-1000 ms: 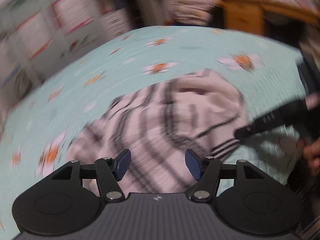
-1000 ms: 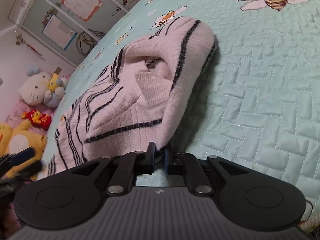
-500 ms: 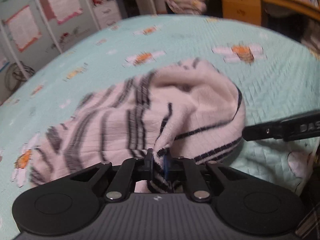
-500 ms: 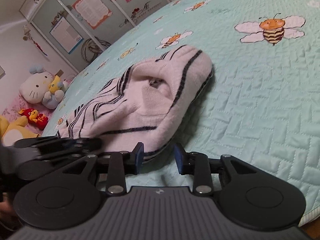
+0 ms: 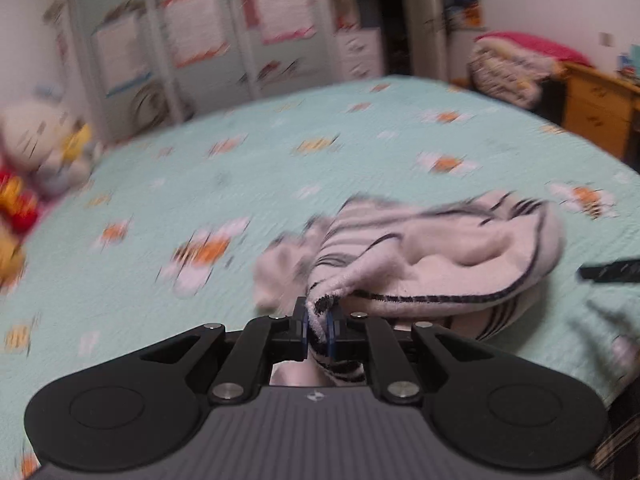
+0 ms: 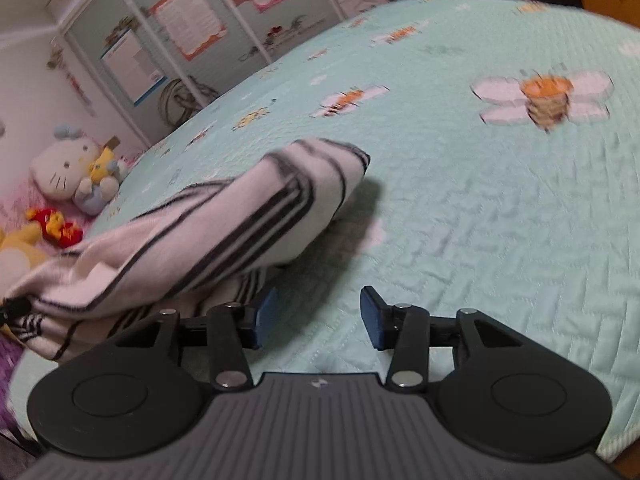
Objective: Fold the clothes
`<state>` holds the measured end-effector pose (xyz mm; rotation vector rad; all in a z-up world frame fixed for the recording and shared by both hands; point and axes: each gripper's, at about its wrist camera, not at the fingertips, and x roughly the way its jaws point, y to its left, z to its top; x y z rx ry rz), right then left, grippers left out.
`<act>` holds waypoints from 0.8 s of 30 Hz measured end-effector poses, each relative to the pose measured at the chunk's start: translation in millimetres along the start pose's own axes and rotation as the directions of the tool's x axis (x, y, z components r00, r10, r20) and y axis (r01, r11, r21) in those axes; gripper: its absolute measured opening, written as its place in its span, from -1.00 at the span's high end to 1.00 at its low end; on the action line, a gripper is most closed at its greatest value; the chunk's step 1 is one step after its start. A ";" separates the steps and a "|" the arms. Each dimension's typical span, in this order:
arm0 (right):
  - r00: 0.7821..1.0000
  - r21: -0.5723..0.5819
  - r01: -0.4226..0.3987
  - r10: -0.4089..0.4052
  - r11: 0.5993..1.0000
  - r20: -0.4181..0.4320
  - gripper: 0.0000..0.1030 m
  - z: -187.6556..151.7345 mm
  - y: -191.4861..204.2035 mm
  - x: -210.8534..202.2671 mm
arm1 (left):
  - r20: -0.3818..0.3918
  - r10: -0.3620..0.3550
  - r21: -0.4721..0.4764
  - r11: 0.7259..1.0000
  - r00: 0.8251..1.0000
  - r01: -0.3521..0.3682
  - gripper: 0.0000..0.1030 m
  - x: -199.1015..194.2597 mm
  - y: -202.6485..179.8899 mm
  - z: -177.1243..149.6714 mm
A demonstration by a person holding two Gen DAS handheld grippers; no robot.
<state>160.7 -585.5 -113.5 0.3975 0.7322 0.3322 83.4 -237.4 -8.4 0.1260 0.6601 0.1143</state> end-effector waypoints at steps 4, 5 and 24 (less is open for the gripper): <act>1.000 -0.148 -0.001 0.004 0.989 0.019 -0.26 8.4 24.1 0.0 | -0.066 0.052 -0.079 0.995 0.996 -0.057 0.80 7.5 23.5 -14.9; 1.000 -0.175 -0.006 0.010 0.985 0.022 -0.37 11.0 30.0 0.2 | -0.066 0.049 -0.080 0.995 0.997 -0.054 0.80 6.0 25.1 -15.3; 0.989 0.085 0.010 0.003 0.996 -0.149 0.79 -9.0 31.6 68.2 | -0.118 -0.002 -0.059 0.998 0.993 -0.005 0.79 16.2 23.5 -30.6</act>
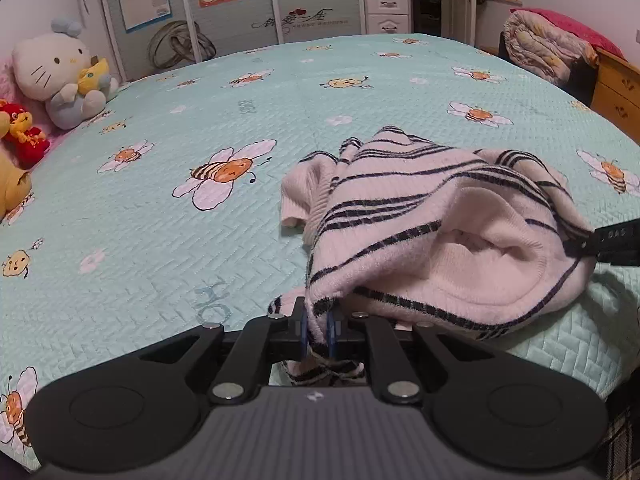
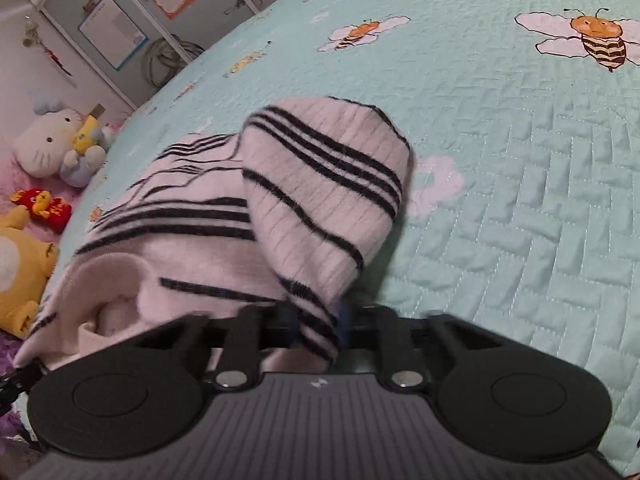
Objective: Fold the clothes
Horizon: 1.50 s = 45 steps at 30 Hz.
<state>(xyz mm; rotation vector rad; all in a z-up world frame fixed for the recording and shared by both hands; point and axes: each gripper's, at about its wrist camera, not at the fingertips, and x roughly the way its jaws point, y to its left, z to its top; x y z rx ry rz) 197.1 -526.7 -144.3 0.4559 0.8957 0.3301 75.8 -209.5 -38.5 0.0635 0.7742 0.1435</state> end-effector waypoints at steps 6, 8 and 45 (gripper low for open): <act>0.986 -0.048 -0.111 0.116 0.993 0.116 0.84 16.9 19.3 -49.6 | 0.071 -0.058 -0.089 0.994 0.996 0.064 0.78 -20.0 19.7 9.5; 0.968 -0.074 -0.165 0.176 0.984 0.179 0.84 30.0 29.5 -75.6 | 0.110 -0.081 -0.125 0.988 0.991 0.094 0.78 -32.3 29.5 15.7; 0.982 -0.223 -0.044 0.083 0.974 0.168 0.83 21.0 60.6 -69.9 | 0.002 -0.132 0.074 0.988 0.991 0.132 0.81 36.8 -10.4 -9.6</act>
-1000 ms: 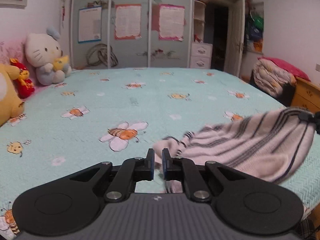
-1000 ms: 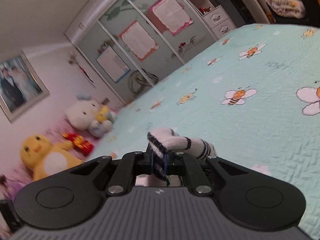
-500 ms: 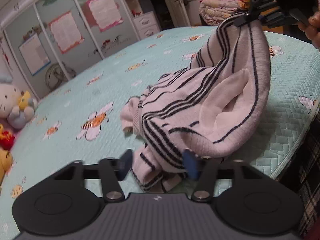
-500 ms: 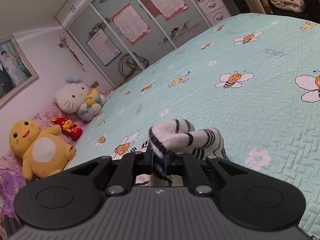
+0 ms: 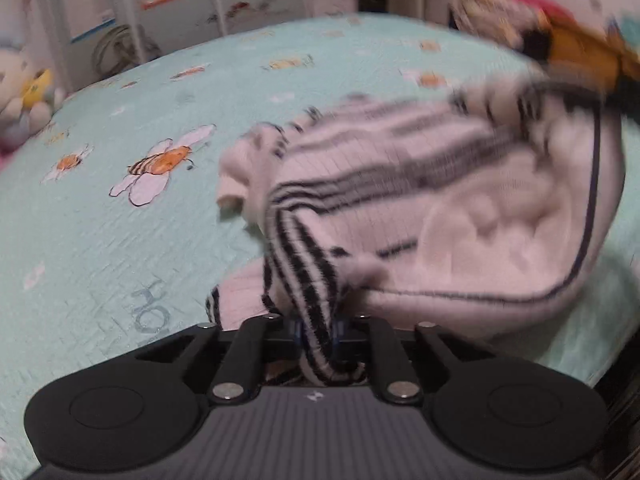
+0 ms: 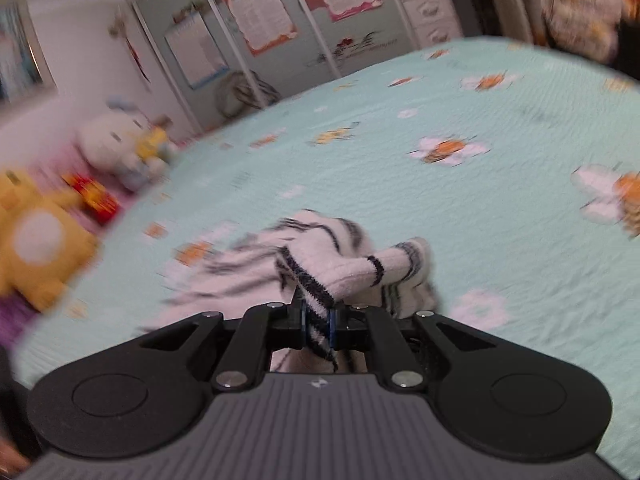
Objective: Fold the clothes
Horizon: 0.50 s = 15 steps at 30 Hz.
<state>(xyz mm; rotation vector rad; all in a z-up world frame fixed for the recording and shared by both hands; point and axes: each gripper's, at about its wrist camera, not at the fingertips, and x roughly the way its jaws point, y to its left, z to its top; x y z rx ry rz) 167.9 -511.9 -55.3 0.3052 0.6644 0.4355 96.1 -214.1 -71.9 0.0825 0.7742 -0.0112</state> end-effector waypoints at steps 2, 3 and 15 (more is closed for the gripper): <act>1.000 0.005 0.026 -0.026 1.000 0.004 0.84 -2.1 -2.7 1.0 | 0.068 0.012 -0.025 1.000 0.998 -0.010 0.84 -21.0 8.6 14.5; 1.000 0.045 -0.001 0.000 0.999 0.009 0.84 0.9 -5.8 -0.8 | 0.102 0.019 -0.037 0.999 0.995 -0.015 0.84 -31.4 13.0 21.8; 0.933 -0.046 -0.243 0.247 0.969 0.261 0.84 124.5 86.0 -50.9 | 0.549 0.193 -0.133 0.981 0.813 -0.143 0.85 -196.2 68.6 160.7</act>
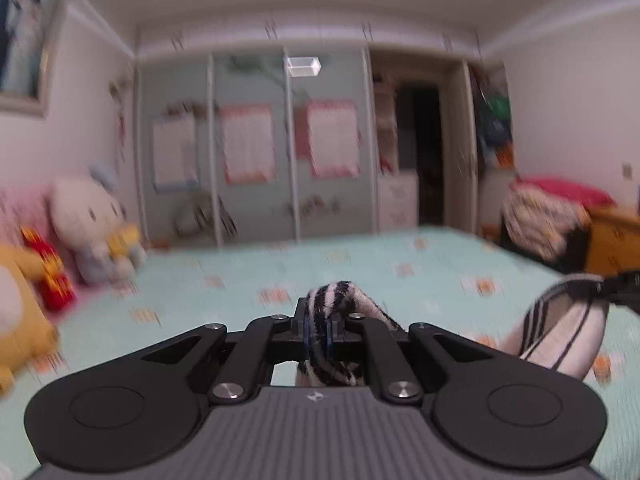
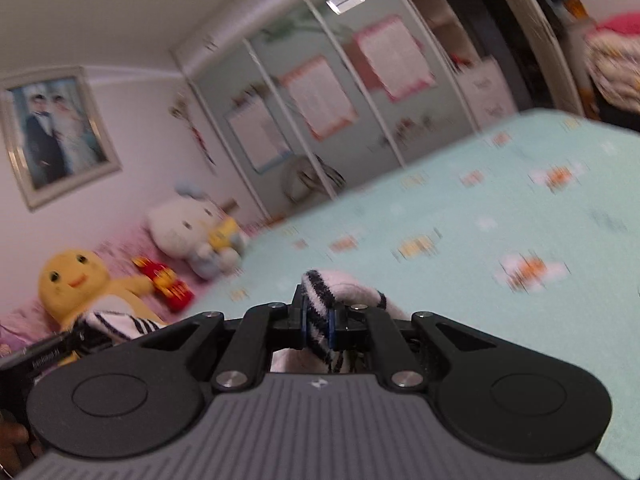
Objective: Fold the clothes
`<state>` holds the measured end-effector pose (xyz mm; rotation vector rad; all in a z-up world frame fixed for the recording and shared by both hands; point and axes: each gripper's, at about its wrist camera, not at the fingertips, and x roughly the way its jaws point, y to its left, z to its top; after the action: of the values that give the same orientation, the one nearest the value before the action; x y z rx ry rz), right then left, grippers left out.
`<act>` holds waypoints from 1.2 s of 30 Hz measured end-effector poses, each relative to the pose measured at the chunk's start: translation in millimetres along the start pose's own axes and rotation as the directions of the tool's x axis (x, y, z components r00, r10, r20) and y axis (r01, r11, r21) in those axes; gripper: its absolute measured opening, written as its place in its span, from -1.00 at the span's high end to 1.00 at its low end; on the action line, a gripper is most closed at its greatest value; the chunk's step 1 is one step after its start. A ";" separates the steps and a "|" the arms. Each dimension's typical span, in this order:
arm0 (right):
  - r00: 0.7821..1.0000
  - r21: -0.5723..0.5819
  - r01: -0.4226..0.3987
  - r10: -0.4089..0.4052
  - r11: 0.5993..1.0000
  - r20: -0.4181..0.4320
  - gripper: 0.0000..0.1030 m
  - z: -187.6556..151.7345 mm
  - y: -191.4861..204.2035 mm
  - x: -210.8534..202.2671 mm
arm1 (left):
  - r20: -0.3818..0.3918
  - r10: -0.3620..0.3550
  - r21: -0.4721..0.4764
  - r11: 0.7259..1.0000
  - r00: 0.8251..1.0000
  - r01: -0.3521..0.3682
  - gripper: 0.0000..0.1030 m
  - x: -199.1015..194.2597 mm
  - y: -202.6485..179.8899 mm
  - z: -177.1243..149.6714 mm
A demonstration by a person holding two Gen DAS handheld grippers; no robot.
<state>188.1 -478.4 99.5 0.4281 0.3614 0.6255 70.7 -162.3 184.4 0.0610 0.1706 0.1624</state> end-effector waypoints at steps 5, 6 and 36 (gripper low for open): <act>0.993 -0.085 -0.058 0.066 0.995 0.097 0.84 51.9 47.2 2.1 | 0.130 0.084 0.015 0.996 0.988 -0.087 0.85 -21.6 17.6 62.8; 0.991 -0.096 -0.069 0.079 0.993 0.109 0.84 60.9 55.4 2.8 | 0.148 0.105 0.021 0.994 0.983 -0.109 0.85 -24.9 20.1 73.0; 0.932 -0.180 0.140 -0.191 0.974 -0.308 0.84 -92.6 -2.4 50.0 | -0.479 0.150 0.011 0.986 0.865 -0.165 0.83 53.9 44.5 -193.6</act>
<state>185.6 -423.5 9.7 0.1400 0.6508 0.5528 82.5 -100.5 -11.6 0.0023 0.6625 0.3434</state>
